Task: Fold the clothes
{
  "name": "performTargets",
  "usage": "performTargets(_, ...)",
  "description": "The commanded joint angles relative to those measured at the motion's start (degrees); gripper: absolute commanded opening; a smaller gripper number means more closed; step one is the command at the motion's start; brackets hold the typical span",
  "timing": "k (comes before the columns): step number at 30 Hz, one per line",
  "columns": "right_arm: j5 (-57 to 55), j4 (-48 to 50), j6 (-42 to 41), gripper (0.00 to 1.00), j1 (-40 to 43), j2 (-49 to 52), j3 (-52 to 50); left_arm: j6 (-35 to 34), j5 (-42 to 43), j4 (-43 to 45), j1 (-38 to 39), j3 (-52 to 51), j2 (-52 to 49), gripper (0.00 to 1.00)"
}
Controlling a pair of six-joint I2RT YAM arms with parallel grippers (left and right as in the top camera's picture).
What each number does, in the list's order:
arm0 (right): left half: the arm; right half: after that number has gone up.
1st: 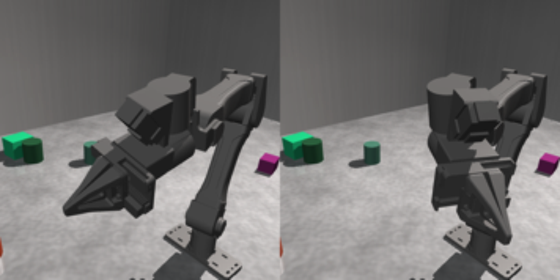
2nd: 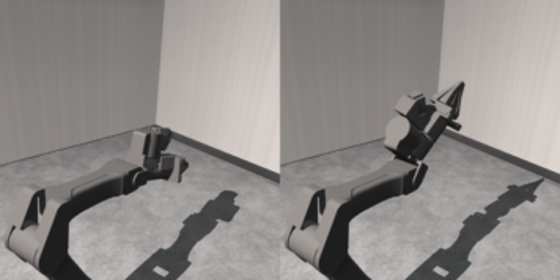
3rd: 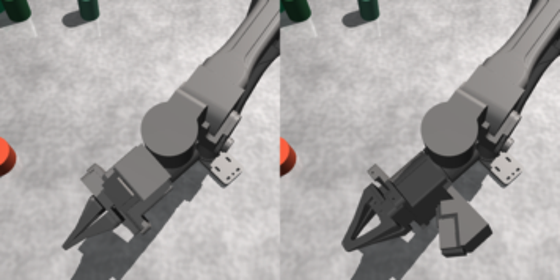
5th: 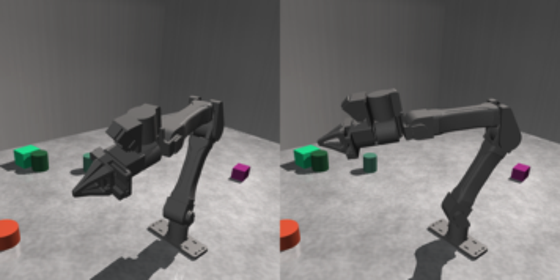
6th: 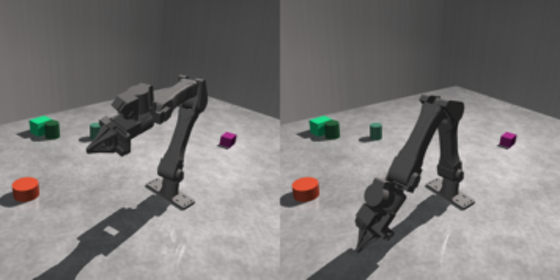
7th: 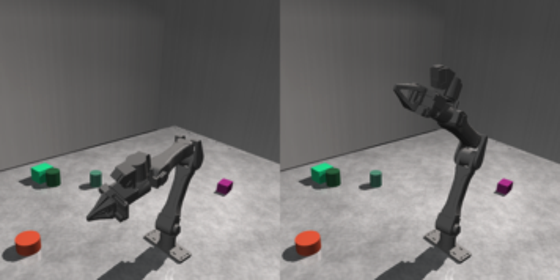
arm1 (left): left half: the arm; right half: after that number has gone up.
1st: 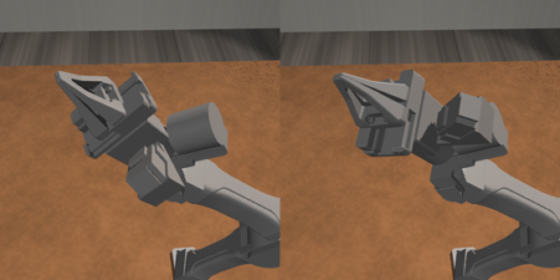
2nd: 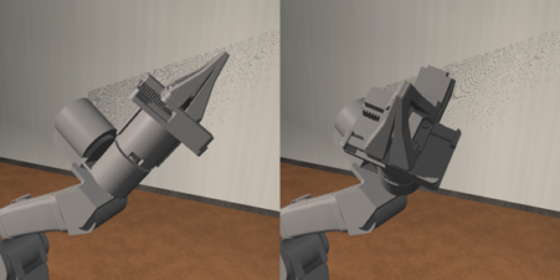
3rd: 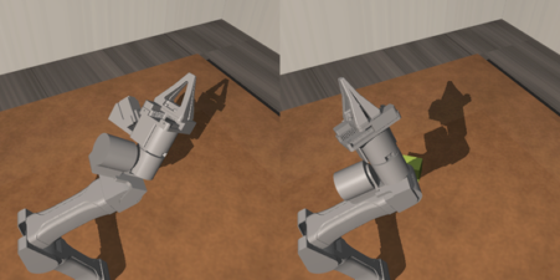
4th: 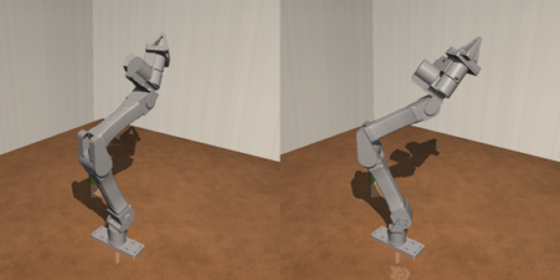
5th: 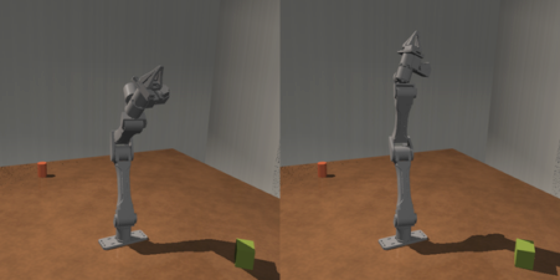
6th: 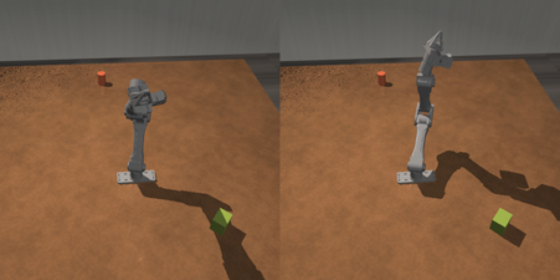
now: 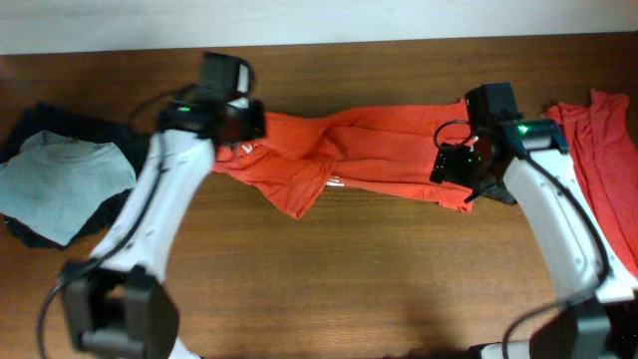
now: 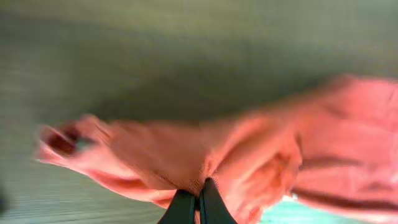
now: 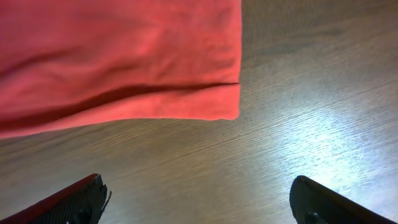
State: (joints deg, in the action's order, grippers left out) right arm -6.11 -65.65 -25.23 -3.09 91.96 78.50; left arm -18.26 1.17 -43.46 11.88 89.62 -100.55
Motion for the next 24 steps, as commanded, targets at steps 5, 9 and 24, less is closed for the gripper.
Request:
performTargets(5,3.50,6.05,9.05,0.99,1.66,7.39,-0.52,-0.11,-2.45,6.71,-6.78,0.85,4.02,0.00)
performTargets(9,4.44,8.00,11.28,0.99,1.68,10.45,-0.52,3.34,-2.49,15.15,-6.80,0.85,3.74,0.00)
performTargets(24,10.45,9.35,12.98,0.99,1.66,13.27,-0.72,-0.72,-6.67,31.56,-10.12,0.87,-15.96,0.81)
